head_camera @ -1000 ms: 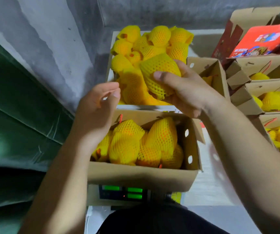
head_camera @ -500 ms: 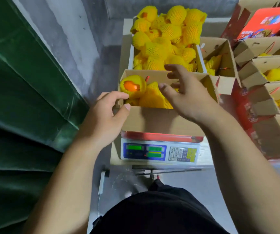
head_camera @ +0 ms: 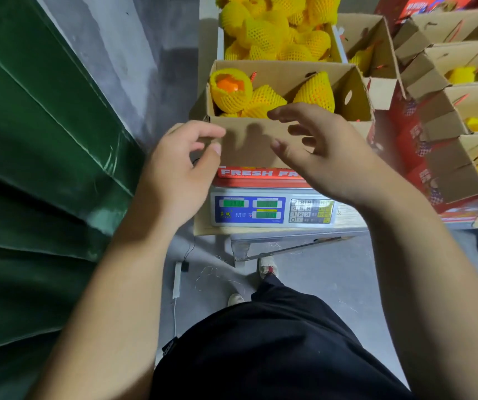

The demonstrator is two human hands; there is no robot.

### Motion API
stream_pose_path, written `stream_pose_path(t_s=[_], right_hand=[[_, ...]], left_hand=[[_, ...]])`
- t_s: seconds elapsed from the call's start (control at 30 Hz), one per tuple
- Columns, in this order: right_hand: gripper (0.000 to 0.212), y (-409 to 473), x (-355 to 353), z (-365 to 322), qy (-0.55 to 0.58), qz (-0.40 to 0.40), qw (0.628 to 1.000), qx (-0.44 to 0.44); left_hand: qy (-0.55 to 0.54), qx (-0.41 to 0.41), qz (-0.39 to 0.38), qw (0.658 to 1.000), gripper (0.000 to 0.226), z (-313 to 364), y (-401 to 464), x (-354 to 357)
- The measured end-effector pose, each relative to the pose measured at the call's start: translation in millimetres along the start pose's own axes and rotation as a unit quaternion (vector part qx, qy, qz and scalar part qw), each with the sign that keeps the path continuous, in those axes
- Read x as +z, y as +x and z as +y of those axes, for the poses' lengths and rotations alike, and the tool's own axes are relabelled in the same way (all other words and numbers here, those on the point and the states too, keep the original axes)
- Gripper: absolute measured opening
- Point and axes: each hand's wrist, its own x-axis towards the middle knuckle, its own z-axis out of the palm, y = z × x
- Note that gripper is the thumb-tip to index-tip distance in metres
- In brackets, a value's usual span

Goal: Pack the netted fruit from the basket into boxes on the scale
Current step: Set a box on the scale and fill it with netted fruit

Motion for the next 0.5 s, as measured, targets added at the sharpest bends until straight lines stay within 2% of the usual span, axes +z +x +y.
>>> stream_pose_path(t_s=[0.17, 0.5], right_hand=[[0.041, -10.4, -4.4, 5.5, -0.021, 0.009, 1.000, 0.012], [0.040, -0.8, -11.2, 15.2, -0.020, 0.014, 0.999, 0.028]], left_hand=[[-0.004, -0.013, 0.028, 1.000, 0.024, -5.9, -6.3, -6.8], [-0.015, -0.016, 0.025, 0.999, 0.024, -3.7, 0.8, 2.0]])
